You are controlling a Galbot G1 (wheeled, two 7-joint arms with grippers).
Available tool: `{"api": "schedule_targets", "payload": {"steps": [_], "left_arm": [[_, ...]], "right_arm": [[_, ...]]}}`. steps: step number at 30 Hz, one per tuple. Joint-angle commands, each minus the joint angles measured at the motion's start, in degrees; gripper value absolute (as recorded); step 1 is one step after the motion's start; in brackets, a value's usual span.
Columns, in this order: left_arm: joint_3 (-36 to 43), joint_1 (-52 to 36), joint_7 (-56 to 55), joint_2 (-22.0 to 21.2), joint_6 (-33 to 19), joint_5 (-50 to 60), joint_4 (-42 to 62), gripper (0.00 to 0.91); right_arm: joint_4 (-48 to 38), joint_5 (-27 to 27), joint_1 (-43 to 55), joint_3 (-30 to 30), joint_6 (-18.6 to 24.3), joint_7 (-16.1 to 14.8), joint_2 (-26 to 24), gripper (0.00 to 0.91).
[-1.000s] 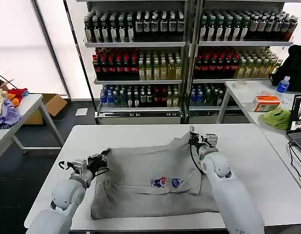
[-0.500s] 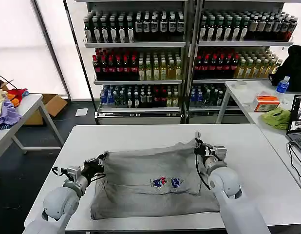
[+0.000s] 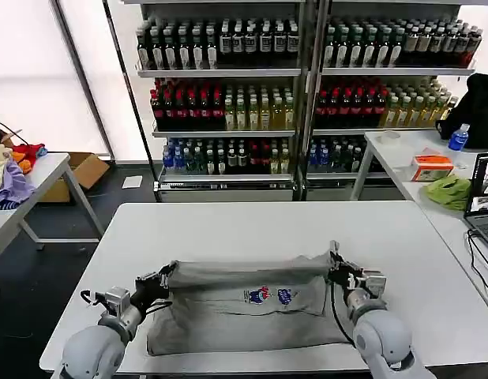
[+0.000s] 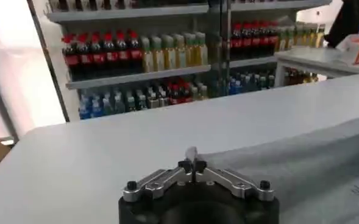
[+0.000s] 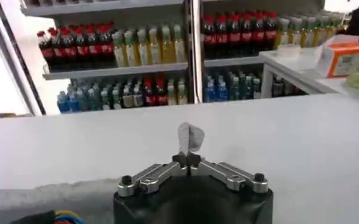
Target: Fold and organize the clothes.
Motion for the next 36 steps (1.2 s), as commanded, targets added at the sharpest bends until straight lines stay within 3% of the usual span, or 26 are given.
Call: {"api": "schedule_targets", "payload": {"steps": [1,34,35,36], "left_arm": [[-0.8,5.8,0.3,-0.2,-0.1,1.4,-2.4,0.010],[-0.6,10.0,2.2,-2.3,-1.2,7.2,-3.5,0.010],[-0.7,9.8,2.1,-2.4,-1.2,7.3,-3.6,0.050],[-0.8,9.7,2.0,-2.5,-1.2,7.5,-3.6,0.262]], "right_arm": [[2.4,-0.5,-4.9,1.4,0.2,0.3,-0.2,0.000],[3.1,-4.8,-10.2,1.0,0.8,1.0,0.5,0.000],[3.6,-5.0,-10.5,0.9,0.8,0.9,0.4,0.000],[4.1,-5.1,-10.8,1.0,0.8,0.9,0.5,0.262]]}}
